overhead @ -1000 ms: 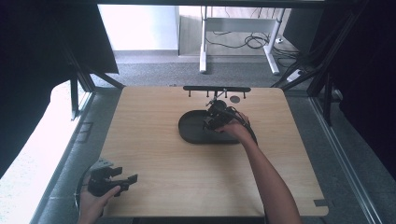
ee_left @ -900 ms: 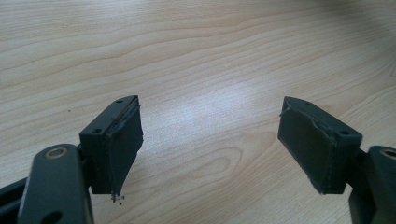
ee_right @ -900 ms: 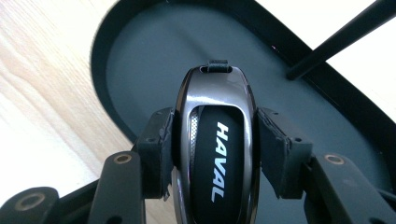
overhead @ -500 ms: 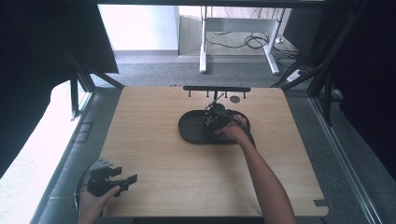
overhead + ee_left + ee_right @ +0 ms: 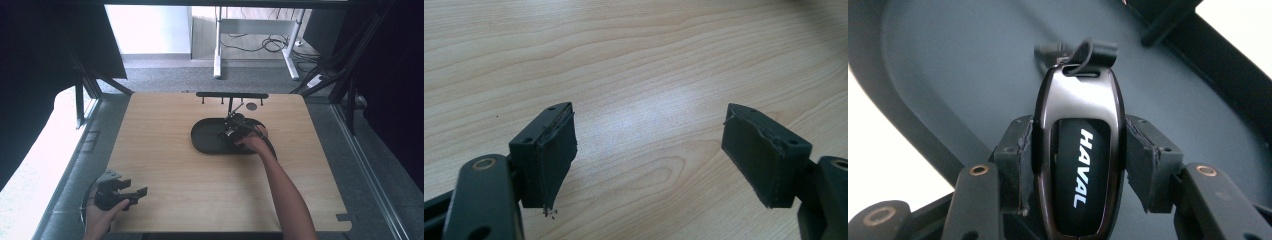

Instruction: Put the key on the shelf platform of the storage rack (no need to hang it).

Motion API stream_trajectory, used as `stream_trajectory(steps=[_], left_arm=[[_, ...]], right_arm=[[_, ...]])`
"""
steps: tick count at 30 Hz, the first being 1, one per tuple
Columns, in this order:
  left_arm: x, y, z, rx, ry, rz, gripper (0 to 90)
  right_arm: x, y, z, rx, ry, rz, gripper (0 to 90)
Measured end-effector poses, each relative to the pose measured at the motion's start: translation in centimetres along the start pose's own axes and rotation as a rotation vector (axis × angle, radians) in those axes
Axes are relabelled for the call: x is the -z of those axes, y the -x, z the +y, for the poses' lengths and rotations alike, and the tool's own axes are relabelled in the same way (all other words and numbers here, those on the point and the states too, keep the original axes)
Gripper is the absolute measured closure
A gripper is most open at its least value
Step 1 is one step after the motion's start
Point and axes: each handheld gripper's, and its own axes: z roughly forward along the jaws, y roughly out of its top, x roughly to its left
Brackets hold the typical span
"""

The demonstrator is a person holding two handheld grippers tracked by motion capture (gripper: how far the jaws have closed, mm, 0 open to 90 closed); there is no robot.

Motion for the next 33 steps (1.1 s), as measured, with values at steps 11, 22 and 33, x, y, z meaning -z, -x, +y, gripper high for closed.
stream_trajectory(steps=[11, 22, 33], left_arm=[[-0.1, 0.0, 0.0, -0.002, -0.002, 0.001, 22.1], [-0.1, 0.1, 0.0, -0.002, -0.003, 0.0, 22.1], [-0.2, 0.1, -0.1, -0.006, -0.006, 0.001, 22.1]], right_arm=[[-1.4, 0.9, -1.1, -0.004, -0.015, -0.019, 48.9], [-1.7, 1.1, -1.2, -0.013, -0.023, -0.019, 47.2], [-0.5, 0.6, -1.3, -0.006, 0.017, -0.056, 35.3]])
